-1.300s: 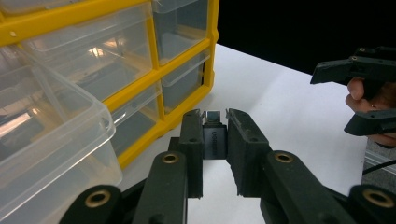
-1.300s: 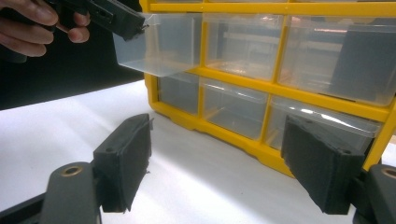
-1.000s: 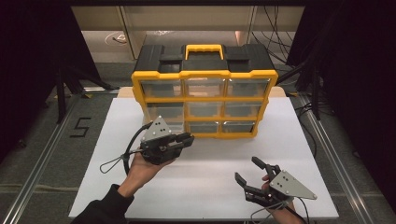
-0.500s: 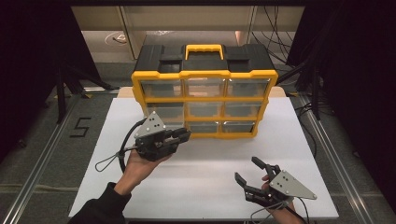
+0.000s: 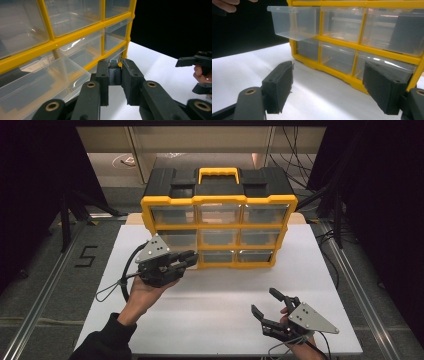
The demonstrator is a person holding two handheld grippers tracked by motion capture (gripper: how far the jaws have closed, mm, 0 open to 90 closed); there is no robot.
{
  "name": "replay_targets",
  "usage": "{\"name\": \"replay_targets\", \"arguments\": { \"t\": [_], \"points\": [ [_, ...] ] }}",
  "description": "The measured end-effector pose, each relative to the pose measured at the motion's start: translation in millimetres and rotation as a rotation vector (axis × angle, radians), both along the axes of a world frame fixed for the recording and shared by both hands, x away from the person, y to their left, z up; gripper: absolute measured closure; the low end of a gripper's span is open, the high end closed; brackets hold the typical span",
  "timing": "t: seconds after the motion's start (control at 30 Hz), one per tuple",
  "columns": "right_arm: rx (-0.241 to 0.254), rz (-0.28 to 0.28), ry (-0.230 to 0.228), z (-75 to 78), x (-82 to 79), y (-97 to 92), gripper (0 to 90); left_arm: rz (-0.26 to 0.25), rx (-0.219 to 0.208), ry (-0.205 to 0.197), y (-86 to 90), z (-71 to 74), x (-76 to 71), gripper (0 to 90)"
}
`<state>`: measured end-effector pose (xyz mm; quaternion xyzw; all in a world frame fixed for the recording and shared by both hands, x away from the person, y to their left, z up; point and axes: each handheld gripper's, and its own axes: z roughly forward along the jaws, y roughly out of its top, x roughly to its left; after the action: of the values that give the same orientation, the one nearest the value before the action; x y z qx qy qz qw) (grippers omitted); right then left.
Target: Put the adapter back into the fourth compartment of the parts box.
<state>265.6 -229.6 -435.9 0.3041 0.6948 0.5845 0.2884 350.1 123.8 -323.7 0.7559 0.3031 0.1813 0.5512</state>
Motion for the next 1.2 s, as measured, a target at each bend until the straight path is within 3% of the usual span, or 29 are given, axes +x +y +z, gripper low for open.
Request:
{"name": "replay_targets", "arguments": {
  "t": [0.73,1.2],
  "points": [
    [0.0,0.002,0.001,-0.6,0.3,0.7,25.4,0.115,-0.036,0.007,26.8,2.7,19.2,76.0],
    [0.001,0.002,0.002,-0.7,0.2,0.9,25.4,0.178,-0.015,0.0,34.1,-1.1,26.6,75.9]
  ]
}}
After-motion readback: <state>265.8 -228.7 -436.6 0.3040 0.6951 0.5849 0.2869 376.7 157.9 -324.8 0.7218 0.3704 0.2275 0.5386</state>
